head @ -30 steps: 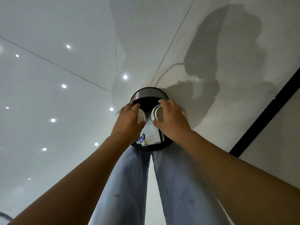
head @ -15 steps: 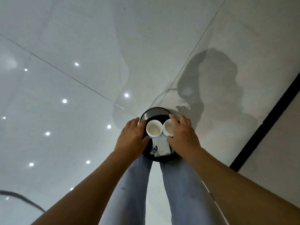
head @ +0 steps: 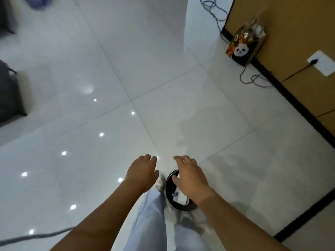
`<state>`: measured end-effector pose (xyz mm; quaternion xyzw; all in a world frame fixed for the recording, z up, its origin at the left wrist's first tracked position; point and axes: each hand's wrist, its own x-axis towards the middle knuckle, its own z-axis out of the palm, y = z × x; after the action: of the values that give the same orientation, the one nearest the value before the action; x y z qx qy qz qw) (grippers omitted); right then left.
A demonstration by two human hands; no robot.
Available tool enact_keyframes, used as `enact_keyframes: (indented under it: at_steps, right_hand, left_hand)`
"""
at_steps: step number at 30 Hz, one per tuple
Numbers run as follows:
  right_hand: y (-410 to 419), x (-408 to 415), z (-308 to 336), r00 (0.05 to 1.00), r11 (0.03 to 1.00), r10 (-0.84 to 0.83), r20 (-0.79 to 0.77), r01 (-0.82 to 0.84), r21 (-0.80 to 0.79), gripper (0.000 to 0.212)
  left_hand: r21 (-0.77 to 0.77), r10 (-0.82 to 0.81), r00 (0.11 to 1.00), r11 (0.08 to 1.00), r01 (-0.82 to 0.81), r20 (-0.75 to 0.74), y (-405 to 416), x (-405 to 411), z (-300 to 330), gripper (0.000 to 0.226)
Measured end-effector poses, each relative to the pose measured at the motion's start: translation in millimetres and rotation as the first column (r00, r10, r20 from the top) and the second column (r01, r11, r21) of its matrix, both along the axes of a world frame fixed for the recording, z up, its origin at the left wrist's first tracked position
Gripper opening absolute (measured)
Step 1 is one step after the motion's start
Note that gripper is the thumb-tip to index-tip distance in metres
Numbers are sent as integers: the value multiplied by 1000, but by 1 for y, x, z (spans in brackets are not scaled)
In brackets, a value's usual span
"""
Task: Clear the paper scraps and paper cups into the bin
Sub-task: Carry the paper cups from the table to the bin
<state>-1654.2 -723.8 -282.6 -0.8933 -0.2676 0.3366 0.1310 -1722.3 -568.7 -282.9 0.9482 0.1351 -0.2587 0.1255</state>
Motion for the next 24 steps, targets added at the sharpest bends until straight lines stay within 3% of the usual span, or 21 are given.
enact_keyframes:
  at_steps: [5, 9, 17, 24]
  right_hand:
    - [12, -34, 67, 978, 979, 205, 41, -204, -13, 61]
    - [49, -69, 116, 924, 927, 375, 78, -374, -27, 63]
    - [182, -198, 172, 712, 726, 681, 171, -687, -27, 66]
    - [317, -360, 194, 512, 519, 843, 162, -855, 3, 66]
  left_hand:
    - [-3, 220, 970, 975, -221, 102, -2, -69, 66, 49]
    - [-13, 424, 883, 902, -431, 199, 14, -135, 117, 49]
    - [-53, 731, 632, 664, -746, 258, 85, -301, 173, 46]
    - [-46, 879, 427, 446, -894, 211, 166, -470, 193, 49]
